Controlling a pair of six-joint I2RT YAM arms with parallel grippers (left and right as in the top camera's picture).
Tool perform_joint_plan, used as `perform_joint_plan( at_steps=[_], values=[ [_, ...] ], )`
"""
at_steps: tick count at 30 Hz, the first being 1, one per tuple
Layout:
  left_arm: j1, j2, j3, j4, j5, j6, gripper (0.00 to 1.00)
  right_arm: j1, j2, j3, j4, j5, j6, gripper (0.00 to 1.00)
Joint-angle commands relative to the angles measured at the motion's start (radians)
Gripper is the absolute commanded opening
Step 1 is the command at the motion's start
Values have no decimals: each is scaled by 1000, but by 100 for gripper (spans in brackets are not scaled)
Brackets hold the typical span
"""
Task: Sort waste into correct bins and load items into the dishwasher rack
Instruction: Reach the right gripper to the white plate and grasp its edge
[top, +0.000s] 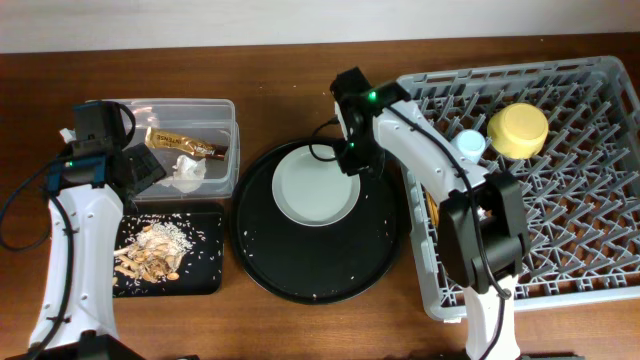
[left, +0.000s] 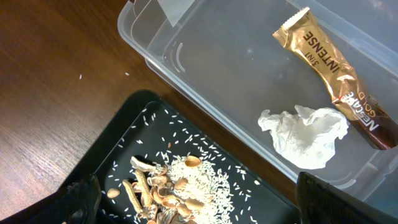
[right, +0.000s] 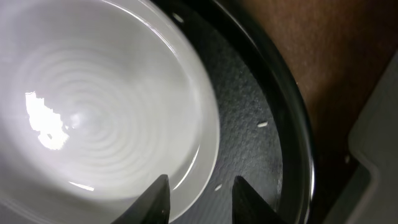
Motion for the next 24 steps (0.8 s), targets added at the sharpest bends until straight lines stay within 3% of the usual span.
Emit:
perform_joint_plan(
  at_steps=[1,7,10,19,24],
  values=[
    [2,-15,13,1,-7,8,99,4,-9,-79,79,35,19,32],
    [2,-15,13,1,-7,8,99,5,-9,-221,232,26,20,26],
    [2,-15,13,1,-7,8,99,5,-9,-235,240,27,19,4],
    [2,-15,13,1,-7,8,99,3,-152,-50,93,40,-19,4],
    [2,-15,13,1,-7,8,99,3,-373,-3,-36,304,-39,4]
  ],
)
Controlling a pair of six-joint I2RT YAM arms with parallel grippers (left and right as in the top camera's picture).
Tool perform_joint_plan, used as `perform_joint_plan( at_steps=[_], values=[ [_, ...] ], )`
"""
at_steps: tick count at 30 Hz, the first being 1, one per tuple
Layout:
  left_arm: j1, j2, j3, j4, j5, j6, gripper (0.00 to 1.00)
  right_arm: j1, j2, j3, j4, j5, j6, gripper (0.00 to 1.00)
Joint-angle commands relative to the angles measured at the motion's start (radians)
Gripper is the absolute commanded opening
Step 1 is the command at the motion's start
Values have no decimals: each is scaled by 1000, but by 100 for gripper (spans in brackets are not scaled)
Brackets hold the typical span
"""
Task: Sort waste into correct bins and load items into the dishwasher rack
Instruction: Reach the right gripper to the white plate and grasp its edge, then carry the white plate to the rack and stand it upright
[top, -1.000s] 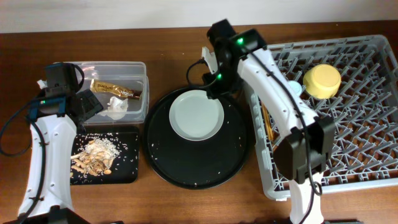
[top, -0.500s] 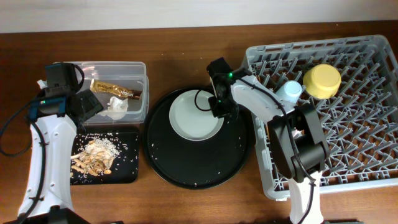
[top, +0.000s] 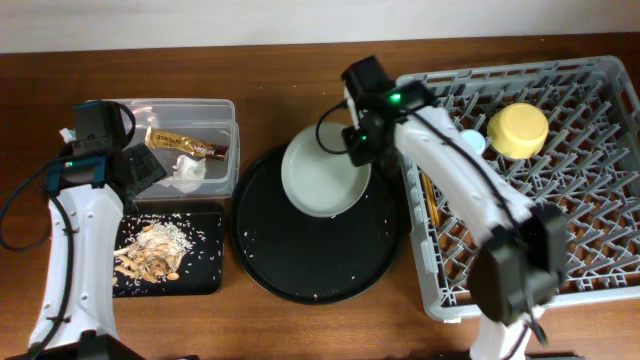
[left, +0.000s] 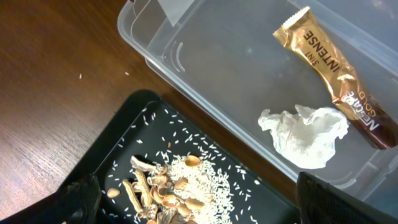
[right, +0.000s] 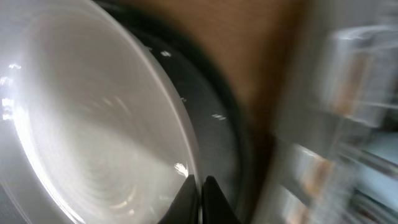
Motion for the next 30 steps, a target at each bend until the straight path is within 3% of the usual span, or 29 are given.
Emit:
perform_joint_plan(
  at_steps=[1,4,7,13,23,30],
  values=[
    [2,-15,13,2,-7,8,100,4,-188,34,-55,303,-15,4],
    [2,-15,13,2,-7,8,99,3,-291,33,-113,655,-25,4],
    [2,-15,13,2,-7,8,99,4,-306,31,-209,897,-237,4],
    [2,-15,13,2,-7,8,99,-35,-305,29,-205,890,-374,4],
    [2,-15,13,2,-7,8,100,-120,-209,5,-148,669,-350,4],
    [2,-15,13,2,-7,8,99,-120,-134,4,-148,666,-297,4]
  ],
)
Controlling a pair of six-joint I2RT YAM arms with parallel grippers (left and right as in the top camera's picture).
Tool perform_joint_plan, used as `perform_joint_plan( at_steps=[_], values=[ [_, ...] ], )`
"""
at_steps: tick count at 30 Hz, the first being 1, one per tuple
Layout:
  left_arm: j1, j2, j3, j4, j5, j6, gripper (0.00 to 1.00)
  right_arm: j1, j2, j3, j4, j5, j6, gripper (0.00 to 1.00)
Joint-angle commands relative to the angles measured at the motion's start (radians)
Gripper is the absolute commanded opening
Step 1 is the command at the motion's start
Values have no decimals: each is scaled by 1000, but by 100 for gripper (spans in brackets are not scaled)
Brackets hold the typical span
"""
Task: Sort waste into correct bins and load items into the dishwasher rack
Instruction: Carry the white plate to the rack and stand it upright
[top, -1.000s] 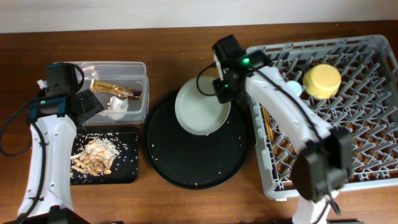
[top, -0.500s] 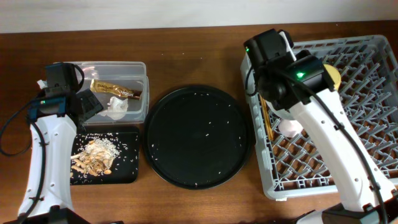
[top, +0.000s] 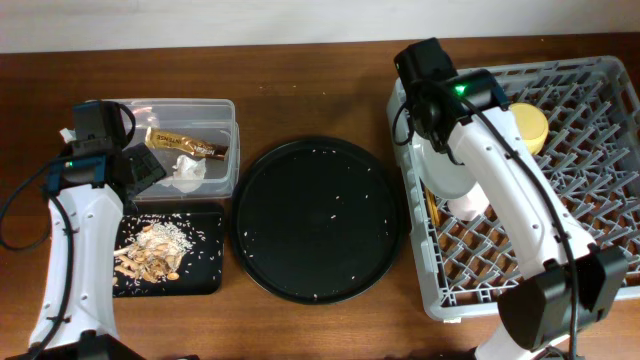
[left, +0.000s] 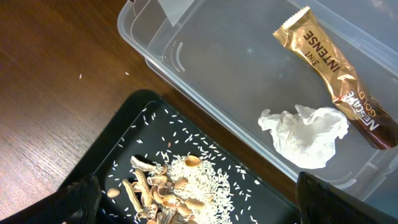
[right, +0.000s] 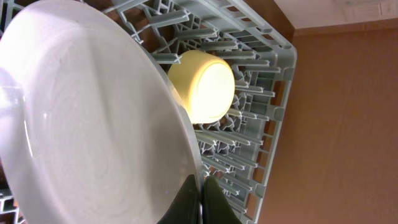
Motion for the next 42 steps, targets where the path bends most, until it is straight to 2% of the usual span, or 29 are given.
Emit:
perform_joint_plan(
  at_steps=[1,3,5,7,8,9,11,13,14,16,19,42],
  values=[
    [2,-15,13,2,-7,8,99,-2,-4,1,2,-15,27,4],
    [2,-15,13,2,-7,8,99,-2,-4,1,7,-90,26,8],
    [2,-15,13,2,-7,8,99,-2,-4,1,41,-199,26,20],
    [2,-15,13,2,-7,8,100,-2,-4,1,48,-214,26,24],
    [2,-15,13,2,-7,8,100,-2,-4,1,51,-214,26,29],
    [2,-15,13,2,-7,8,99,-2,-4,1,58,-215,26,36],
    [2,-15,13,2,-7,8,99,-2,-4,2,64,-215,27,62],
    [2,-15,13,2,-7,8,100,0,-8,24,69,-267,27,77],
    [2,-15,13,2,-7,8,99,-1,-34,73,72,-566,27,98],
    [2,-15,13,2,-7,8,99,-1,-46,104,87,-859,27,98],
    [2,-15,13,2,-7,8,99,-1,-46,107,93,-1030,27,98],
    [2,-15,13,2,-7,8,99,-1,-46,107,85,-1029,26,98]
  ],
)
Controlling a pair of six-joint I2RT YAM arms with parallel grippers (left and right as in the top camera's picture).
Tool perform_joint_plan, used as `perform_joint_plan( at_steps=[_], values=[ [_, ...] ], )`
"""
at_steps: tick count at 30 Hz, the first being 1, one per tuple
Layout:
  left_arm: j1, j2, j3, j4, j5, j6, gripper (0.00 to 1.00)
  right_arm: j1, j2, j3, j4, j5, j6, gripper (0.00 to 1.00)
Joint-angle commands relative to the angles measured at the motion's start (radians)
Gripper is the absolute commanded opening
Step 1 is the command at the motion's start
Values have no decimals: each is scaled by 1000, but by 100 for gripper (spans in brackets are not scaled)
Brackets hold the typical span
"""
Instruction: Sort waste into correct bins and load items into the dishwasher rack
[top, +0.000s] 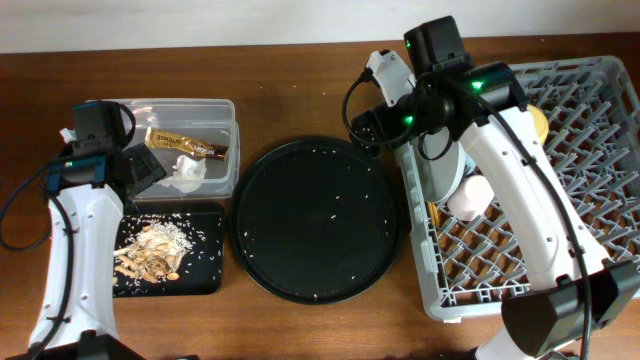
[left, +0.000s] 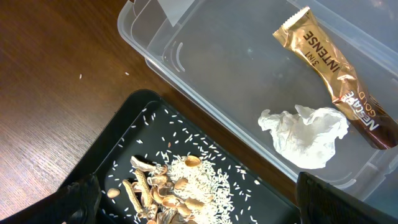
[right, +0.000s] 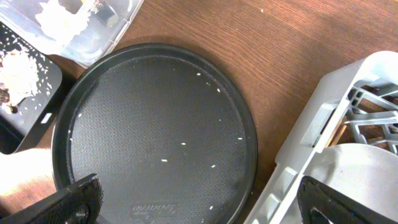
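Note:
The white plate rests in the left end of the grey dishwasher rack, seemingly on edge; it also shows as the white plate in the right wrist view. My right gripper hangs open and empty over the right rim of the round black tray, just left of the rack. A yellow cup sits in the rack, partly behind my arm. My left gripper is open above the black tray of rice and peanut shells.
A clear bin holds a gold coffee sachet and a crumpled tissue. A pale cup lies in the rack beside the plate. A few rice grains dot the round tray. The rack wall is close to my right fingers.
The right gripper was shut on the plate over the rack's left end. Now the plate sits in the rack and the gripper is open, empty, over the round tray's right rim. The left arm is unmoved.
The right gripper stood open around the rim of the plate on the round tray. Then it was shut on the plate, lifted and tilted. Then it held the plate over the rack. Now the plate is in the rack and the gripper is free. The left arm stayed still throughout.

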Motion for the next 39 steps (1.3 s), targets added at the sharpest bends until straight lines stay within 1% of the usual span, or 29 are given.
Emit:
perform_joint_plan(
  at_steps=[1,21,23,26,29,30,33,36,39],
  values=[
    [2,-15,13,2,-7,8,99,3,-18,13,-1,-16,8,98],
    [2,-15,13,2,-7,8,99,2,-17,12,-1,-16,8,98],
    [2,-15,13,2,-7,8,99,3,-44,12,30,-1,7,98],
    [2,-15,13,2,-7,8,100,3,-174,12,69,-1,7,98],
    [2,-15,13,2,-7,8,99,2,-370,12,88,26,7,98],
    [2,-15,13,2,-7,8,99,2,-464,12,89,47,7,98],
    [2,-15,13,2,-7,8,99,2,-633,-12,89,68,3,98],
    [2,-15,13,2,-7,8,99,2,-840,-122,89,127,4,98],
    [2,-15,13,2,-7,8,99,2,-1062,-318,94,180,4,98]
  ],
)
